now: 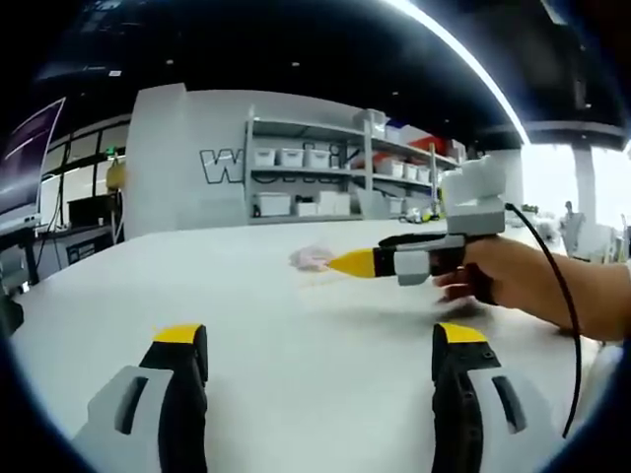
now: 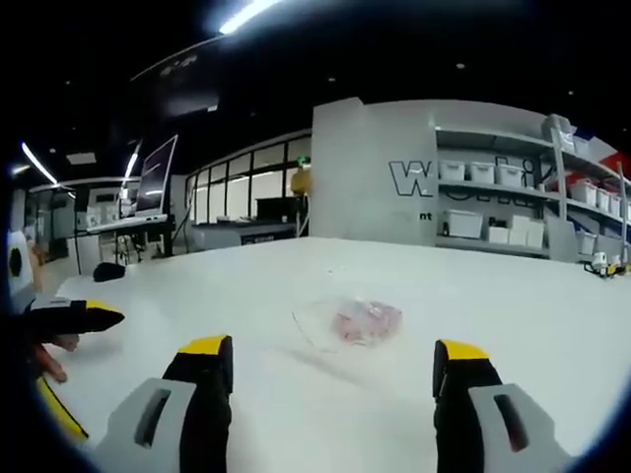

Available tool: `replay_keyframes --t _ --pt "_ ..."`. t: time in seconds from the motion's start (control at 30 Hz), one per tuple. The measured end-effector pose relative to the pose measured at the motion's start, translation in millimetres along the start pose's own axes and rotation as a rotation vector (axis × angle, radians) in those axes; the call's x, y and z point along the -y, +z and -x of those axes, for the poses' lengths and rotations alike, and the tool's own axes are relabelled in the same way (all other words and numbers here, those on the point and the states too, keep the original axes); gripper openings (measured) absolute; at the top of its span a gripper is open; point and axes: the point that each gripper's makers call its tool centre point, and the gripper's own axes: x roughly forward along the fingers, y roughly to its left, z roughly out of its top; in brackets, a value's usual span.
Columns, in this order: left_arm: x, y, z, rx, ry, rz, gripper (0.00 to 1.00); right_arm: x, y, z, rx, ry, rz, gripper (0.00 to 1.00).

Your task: Open the resealable bag by pulling the two sides of the seal apart until the entire bag opening is separated and visibly accessible.

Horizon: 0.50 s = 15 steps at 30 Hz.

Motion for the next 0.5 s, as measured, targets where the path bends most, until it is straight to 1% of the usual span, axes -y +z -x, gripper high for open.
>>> replay_keyframes --t 0.27,0.5 --pt "0.3 0.1 -0.4 0.000 0.000 -0.001 0.93 -2.0 4.4 7.4 0.021 0.009 -0.015 0.84" --pt "-1.3 -0.1 -1.8 -0.002 -0.001 -0.002 0.93 -3.6 3.4 11.2 0.020 0.016 -0.020 0.81"
